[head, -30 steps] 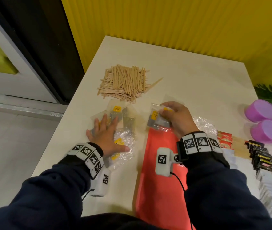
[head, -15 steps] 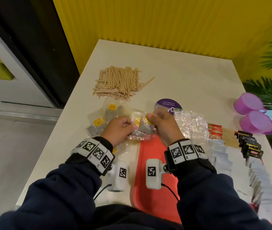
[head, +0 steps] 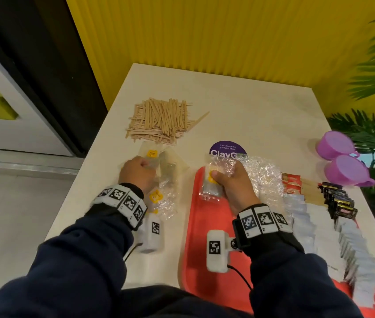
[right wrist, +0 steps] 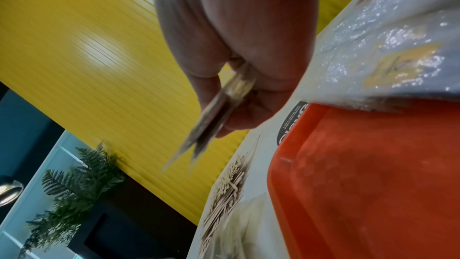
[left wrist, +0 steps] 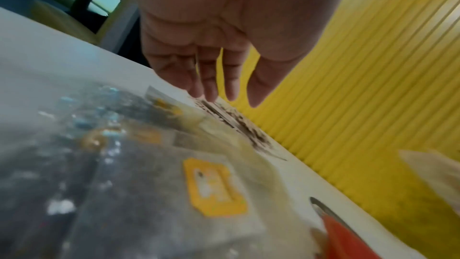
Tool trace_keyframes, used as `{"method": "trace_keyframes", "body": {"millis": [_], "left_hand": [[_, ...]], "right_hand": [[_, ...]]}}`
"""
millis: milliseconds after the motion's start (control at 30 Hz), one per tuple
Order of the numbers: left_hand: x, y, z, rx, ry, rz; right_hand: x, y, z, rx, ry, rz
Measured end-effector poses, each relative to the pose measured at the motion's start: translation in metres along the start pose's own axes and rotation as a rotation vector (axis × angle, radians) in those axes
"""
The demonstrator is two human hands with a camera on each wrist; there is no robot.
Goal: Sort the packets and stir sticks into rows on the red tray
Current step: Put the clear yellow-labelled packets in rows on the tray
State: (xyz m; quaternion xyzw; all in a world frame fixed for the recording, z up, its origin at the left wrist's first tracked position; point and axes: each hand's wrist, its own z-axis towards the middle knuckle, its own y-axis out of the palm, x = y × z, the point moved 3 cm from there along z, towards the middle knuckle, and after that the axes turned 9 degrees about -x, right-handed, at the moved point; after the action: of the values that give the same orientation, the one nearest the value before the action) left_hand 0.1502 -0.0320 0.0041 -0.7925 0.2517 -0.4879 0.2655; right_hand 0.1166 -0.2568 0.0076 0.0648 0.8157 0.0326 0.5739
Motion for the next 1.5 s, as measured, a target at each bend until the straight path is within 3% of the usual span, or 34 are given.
{"method": "trace_keyframes", "body": {"millis": [100,267,400,567,700,767,967,1200,1267,1367,1500], "left_hand": [[-0.01,-0.001,0.016,-0.017,-0.153,0.109],[-0.003,0.013,0.021,-0.115,-0.201,0.41],[0.0,0.015,0.024,-0.129,-0.229,0.403],[0.013,0.004,0.019,-0.122,-0.041,0.175],[0.007,-0.002,0.011,-0.075,0.035,-0.291],[0.009,-0.007,0.0,-0.068,0.061,-0.414],[0.024,-0.011,-0.024,-0.108,0.25,-0.372],[0.041,0.007,-0.04,-0.304,0.436,-0.423],[0.038,0.009,-0.035,-0.32,0.443,-0.406],[0.019,0.009,-0.023,-0.308,0.326,-0.312],[-0.008,0.015,-0.018,-0.339,0.147,0.297]], "right_hand": [[0.005,-0.002,-0.001,0.021,0.012,-0.013],[0.004,-0.004,-0.005,-0.032,0.028,-0.023],[0.005,-0.011,-0.005,-0.02,0.02,-0.064],[0.007,-0.019,-0.002,0.01,0.046,-0.087],[0.007,-0.019,0.001,0.006,0.07,-0.064],[0.004,-0.016,0.002,-0.013,0.071,0.005],[-0.009,-0.005,0.005,-0.163,0.058,0.221],[-0.004,0.031,0.002,-0.399,0.111,0.024],[-0.002,0.032,0.001,-0.381,0.095,-0.024],[0.0,0.021,0.004,-0.257,0.083,-0.097],[0.0,0.007,0.005,-0.112,0.102,-0.094]]}}
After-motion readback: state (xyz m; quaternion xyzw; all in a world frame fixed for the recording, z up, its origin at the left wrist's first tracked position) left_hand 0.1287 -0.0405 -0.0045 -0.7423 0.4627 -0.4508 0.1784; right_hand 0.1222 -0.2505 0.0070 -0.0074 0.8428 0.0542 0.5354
